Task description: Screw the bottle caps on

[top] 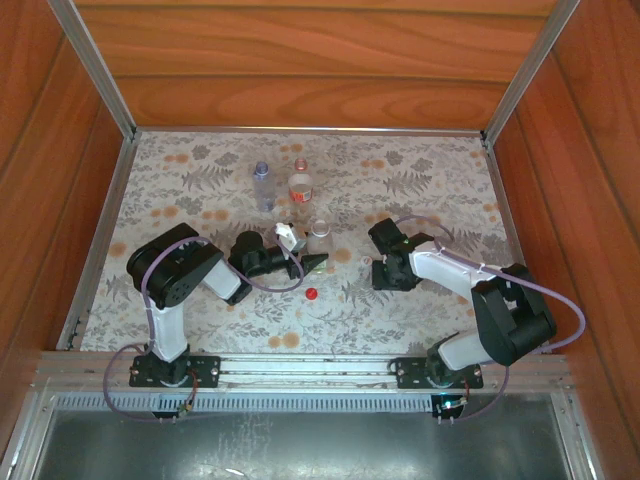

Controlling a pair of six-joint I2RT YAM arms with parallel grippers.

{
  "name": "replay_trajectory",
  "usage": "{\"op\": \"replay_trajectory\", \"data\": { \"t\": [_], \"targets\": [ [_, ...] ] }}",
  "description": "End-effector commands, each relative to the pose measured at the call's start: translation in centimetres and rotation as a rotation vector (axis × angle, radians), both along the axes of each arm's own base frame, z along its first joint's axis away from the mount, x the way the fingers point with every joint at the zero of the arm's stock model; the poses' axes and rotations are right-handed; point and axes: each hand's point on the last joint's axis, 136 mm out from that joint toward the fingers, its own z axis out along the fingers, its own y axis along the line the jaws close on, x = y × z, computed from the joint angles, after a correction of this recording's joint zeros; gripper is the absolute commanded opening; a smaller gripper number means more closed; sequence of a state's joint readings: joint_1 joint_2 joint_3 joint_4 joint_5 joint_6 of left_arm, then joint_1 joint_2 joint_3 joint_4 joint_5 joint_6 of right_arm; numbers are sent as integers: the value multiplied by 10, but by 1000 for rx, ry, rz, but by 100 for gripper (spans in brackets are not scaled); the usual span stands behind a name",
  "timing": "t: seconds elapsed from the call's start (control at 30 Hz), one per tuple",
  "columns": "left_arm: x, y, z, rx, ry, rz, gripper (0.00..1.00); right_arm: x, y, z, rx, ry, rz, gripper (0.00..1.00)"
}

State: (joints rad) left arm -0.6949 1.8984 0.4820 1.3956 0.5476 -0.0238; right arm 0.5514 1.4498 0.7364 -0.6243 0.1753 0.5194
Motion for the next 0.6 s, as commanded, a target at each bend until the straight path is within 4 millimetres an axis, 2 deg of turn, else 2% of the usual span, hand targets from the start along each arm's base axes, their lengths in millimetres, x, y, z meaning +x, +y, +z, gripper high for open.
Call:
{"op": "replay_trajectory", "data": {
  "t": [0.0, 0.23, 0.57],
  "targets": [
    [-2, 0, -3, -5, 10, -16, 63, 2, 3, -2, -6, 4, 0, 48],
    [-2, -1, -2, -7, 10, -16, 63, 2, 5, -4, -5, 14, 2, 47],
    [-2, -2, -4, -6, 11, -21, 63, 1, 4, 5, 1, 0, 9, 46]
  ]
}}
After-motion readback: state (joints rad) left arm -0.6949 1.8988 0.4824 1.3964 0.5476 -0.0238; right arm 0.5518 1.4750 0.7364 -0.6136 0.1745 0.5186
